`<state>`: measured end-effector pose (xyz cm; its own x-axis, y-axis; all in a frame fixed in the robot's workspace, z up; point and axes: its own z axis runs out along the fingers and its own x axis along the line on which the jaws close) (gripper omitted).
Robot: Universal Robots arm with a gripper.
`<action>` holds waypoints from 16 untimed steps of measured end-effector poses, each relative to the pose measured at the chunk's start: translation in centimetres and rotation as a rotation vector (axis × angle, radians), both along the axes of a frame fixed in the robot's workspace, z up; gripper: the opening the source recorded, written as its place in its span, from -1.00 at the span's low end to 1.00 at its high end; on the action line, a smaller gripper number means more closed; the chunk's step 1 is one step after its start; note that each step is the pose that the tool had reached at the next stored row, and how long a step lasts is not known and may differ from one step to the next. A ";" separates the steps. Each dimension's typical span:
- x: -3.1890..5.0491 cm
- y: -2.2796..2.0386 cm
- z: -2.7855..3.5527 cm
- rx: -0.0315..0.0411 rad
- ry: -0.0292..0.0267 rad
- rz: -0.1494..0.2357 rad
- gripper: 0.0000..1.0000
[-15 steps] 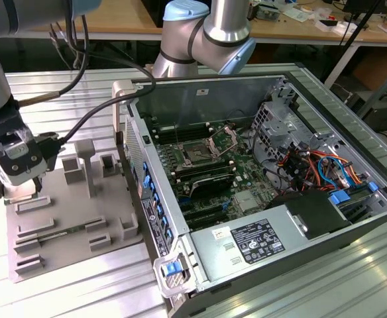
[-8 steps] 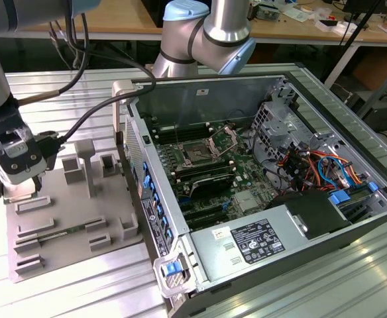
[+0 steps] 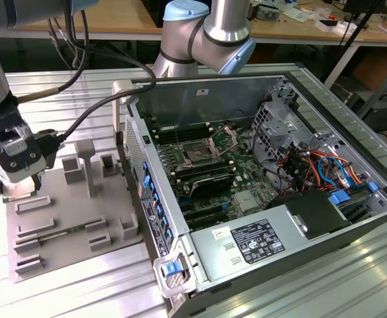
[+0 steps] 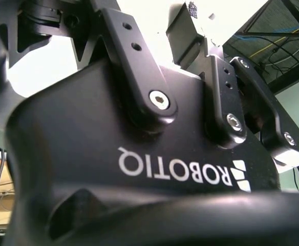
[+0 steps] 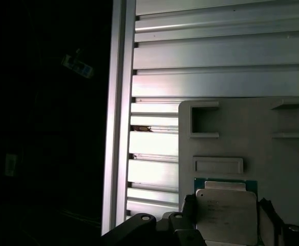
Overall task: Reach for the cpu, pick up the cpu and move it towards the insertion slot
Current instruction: 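Pick up the cpu and move it towards the insertion slot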
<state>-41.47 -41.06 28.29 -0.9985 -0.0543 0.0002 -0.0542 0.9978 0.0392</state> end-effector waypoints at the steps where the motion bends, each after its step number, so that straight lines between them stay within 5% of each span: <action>1: 0.00 0.00 0.03 0.0001 -0.0001 0.000 0.09; 16: 0.00 0.00 0.67 0.0018 0.0000 0.000 0.09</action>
<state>-41.47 -41.06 28.96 -0.9985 -0.0543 0.0002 -0.0542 0.9977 0.0410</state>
